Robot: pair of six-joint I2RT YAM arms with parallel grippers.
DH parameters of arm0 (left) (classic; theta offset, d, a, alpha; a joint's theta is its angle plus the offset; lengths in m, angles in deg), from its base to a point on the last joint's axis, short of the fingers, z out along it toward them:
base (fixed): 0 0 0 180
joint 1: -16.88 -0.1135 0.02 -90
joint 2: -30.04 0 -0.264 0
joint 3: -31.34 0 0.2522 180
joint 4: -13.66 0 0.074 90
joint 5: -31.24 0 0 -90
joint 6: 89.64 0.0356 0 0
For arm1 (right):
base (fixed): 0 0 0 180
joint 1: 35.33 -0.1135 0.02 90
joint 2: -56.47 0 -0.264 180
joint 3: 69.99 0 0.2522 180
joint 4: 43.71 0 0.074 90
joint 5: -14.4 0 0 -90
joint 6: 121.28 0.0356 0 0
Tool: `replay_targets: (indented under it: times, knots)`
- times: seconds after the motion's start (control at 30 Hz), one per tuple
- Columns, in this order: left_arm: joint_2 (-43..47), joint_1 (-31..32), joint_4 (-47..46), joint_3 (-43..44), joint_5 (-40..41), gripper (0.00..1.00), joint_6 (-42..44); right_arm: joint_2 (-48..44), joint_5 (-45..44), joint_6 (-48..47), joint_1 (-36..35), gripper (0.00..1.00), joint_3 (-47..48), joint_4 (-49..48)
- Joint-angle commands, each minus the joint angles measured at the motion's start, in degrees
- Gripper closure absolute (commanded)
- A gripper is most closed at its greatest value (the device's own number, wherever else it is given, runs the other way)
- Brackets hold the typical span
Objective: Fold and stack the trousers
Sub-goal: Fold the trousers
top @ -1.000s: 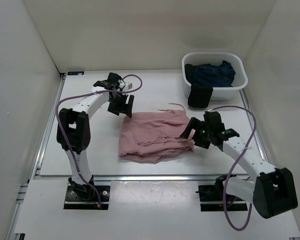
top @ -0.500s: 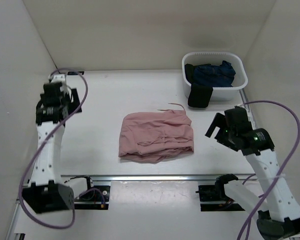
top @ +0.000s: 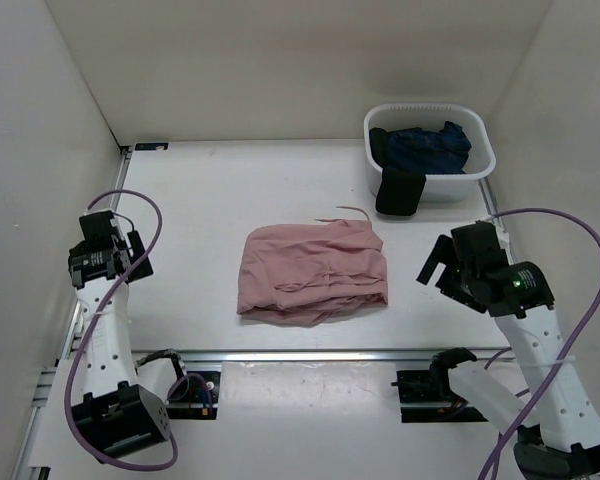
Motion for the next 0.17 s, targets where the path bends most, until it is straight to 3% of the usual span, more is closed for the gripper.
replay_targets:
  times: [0.0, 0.13]
  knots:
    - [1.3, -0.4, 1.3, 2.0, -1.5, 0.0, 0.0, -0.6, -1.4, -1.6, 0.1, 0.01, 0.3, 0.6]
    - [2.0, -0.4, 1.3, 2.0, -1.5, 0.0, 0.0, -0.1, -2.0, -2.3, 0.1, 0.01, 0.3, 0.0]
